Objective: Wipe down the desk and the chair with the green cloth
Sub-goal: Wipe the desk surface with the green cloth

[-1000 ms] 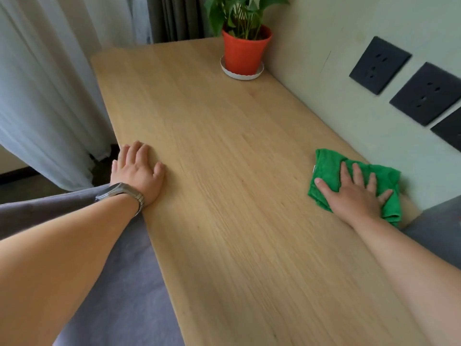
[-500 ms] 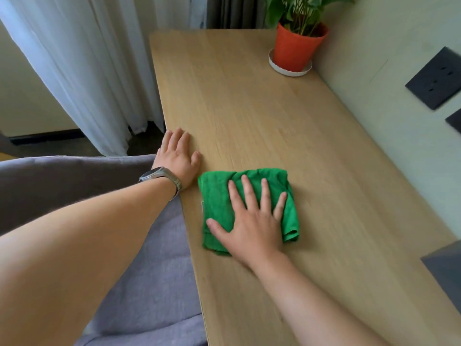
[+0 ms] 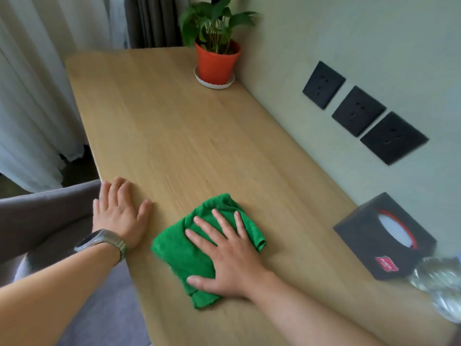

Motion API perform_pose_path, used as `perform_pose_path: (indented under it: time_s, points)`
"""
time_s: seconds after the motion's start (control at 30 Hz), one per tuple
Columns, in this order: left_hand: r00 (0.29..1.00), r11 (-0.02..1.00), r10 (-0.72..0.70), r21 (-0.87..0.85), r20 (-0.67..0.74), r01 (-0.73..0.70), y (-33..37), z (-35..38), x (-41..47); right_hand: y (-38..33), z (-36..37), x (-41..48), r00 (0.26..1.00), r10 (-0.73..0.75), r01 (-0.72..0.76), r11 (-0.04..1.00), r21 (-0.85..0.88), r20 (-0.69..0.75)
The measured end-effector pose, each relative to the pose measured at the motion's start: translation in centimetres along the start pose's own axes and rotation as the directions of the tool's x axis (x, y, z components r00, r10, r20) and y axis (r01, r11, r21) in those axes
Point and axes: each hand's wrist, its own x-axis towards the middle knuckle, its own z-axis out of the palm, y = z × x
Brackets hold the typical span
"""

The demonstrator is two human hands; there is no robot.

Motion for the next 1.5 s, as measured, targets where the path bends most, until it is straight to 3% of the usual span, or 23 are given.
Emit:
perform_pose_path:
  time_s: [0.13,0.27,0.47,0.53,0.6,0.83,0.97,1.13,1.27,1.4,1.5]
  points:
    - [0.998,0.998,0.063,0.025,-0.016,-0.063,-1.6,0.7,0.0,9.3,-1.2,-2.3,0.929,0.37,-0.37,0.926,-0.075,-0.006]
    - [0.997,0.997,0.074,0.03,-0.018,-0.073,-2.9,2.4,1.4,16.8,-2.2,-3.7,0.703,0.711,-0.711,0.702,-0.042,-0.006]
    - [0.994,0.996,0.085,-0.021,-0.074,-0.087,-3.2,3.3,2.0,19.2,-2.7,-0.1,0.408,0.913,-0.91,0.405,0.085,0.012]
    - [0.991,0.994,0.099,-0.041,-0.093,-0.104,-2.5,2.7,1.5,19.1,-2.9,0.5,0.378,0.926,-0.924,0.375,0.079,0.022]
    - [0.993,0.991,0.095,-0.084,-0.077,-0.101,-1.7,1.9,0.8,17.9,-2.6,0.3,0.408,0.912,-0.912,0.406,0.061,0.036]
    - [0.999,0.998,0.05,-0.048,-0.021,-0.051,0.0,0.3,-0.3,5.6,-0.2,-1.3,0.687,0.725,-0.725,0.688,0.017,-0.056]
    - [1.0,0.999,0.027,0.024,0.006,-0.027,0.7,-0.4,-1.3,-1.1,0.5,-1.9,0.795,0.606,-0.607,0.795,-0.006,-0.026]
    - [1.0,0.993,-0.024,-0.118,-0.012,0.022,1.8,0.4,-5.4,-7.5,0.6,-4.6,0.901,0.433,-0.432,0.901,0.035,-0.016]
    - [0.998,0.983,-0.062,-0.172,0.0,0.061,2.9,0.8,-10.0,-11.2,1.8,-9.9,0.962,0.274,-0.272,0.96,0.06,-0.01]
    - [0.998,0.984,-0.056,-0.169,0.012,0.057,4.7,1.4,-14.5,-9.7,2.6,-16.3,0.993,0.118,-0.118,0.992,0.041,0.003]
    - [0.998,0.992,-0.066,-0.107,0.006,0.067,6.1,1.9,-17.9,-5.4,1.9,-20.1,0.982,0.187,-0.187,0.982,-0.018,0.035]
